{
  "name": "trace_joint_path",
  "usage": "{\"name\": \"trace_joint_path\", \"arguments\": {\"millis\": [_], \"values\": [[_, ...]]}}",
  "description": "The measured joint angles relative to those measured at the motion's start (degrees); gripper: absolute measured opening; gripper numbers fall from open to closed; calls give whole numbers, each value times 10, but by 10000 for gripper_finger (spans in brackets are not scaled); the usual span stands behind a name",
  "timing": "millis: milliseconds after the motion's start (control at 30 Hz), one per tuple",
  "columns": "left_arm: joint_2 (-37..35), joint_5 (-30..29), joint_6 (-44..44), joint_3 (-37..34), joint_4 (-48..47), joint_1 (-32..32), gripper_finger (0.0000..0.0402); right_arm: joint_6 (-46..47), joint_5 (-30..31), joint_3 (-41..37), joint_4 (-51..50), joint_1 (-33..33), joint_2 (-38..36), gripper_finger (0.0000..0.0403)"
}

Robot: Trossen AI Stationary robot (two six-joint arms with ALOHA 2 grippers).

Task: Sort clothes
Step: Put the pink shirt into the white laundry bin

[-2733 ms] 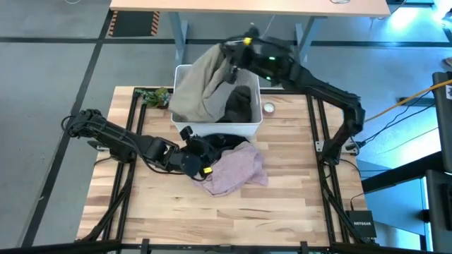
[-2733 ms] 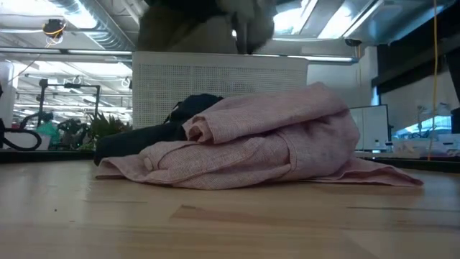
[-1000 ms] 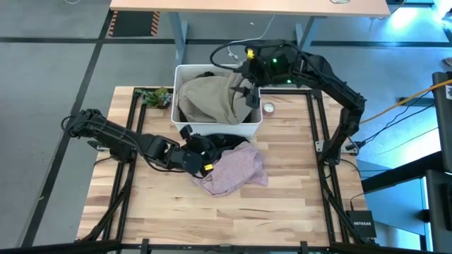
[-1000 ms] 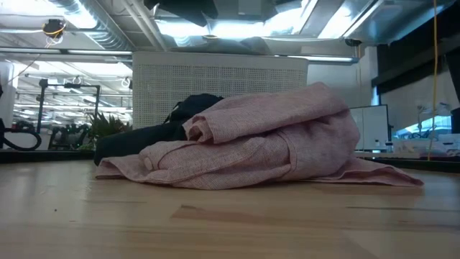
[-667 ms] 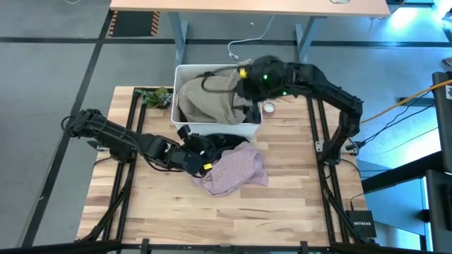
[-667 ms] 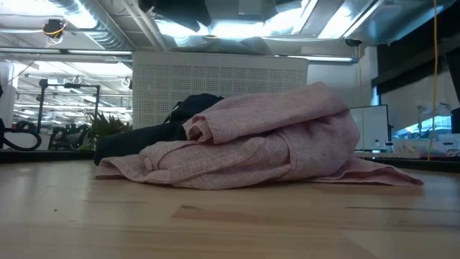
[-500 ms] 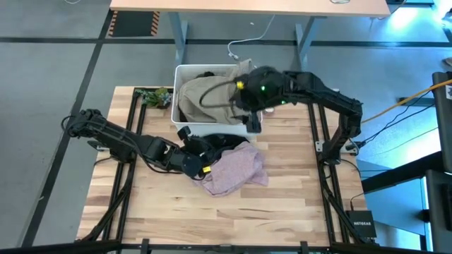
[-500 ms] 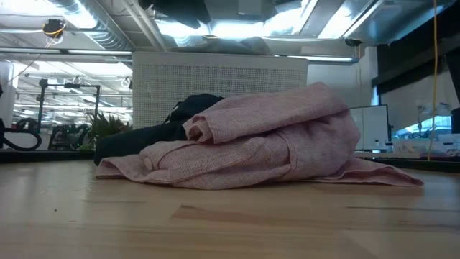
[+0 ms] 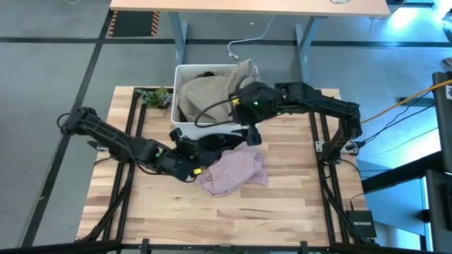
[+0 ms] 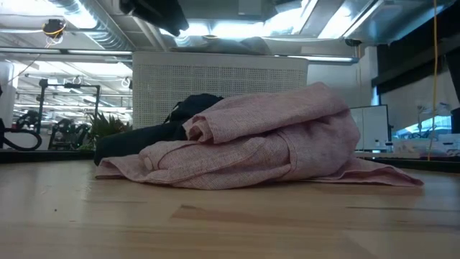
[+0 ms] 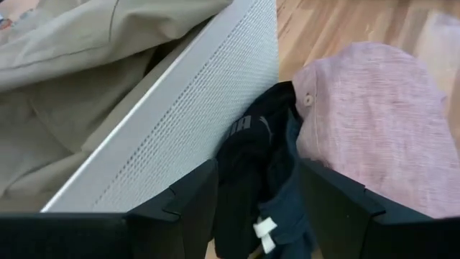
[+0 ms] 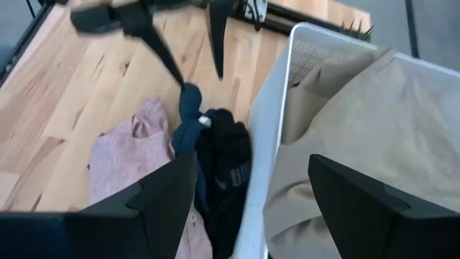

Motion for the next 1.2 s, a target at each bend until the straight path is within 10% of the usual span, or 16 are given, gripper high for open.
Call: {"name": "trace_joint_path", "arguments": {"millis": [600,1200], "values": [[-147,130,69,-208,327,-3,186,43,84,-283,136,55,-127,285],[-126,132,76,-209,340,37,186,132,154,-553,292,191,-179,285]]}}
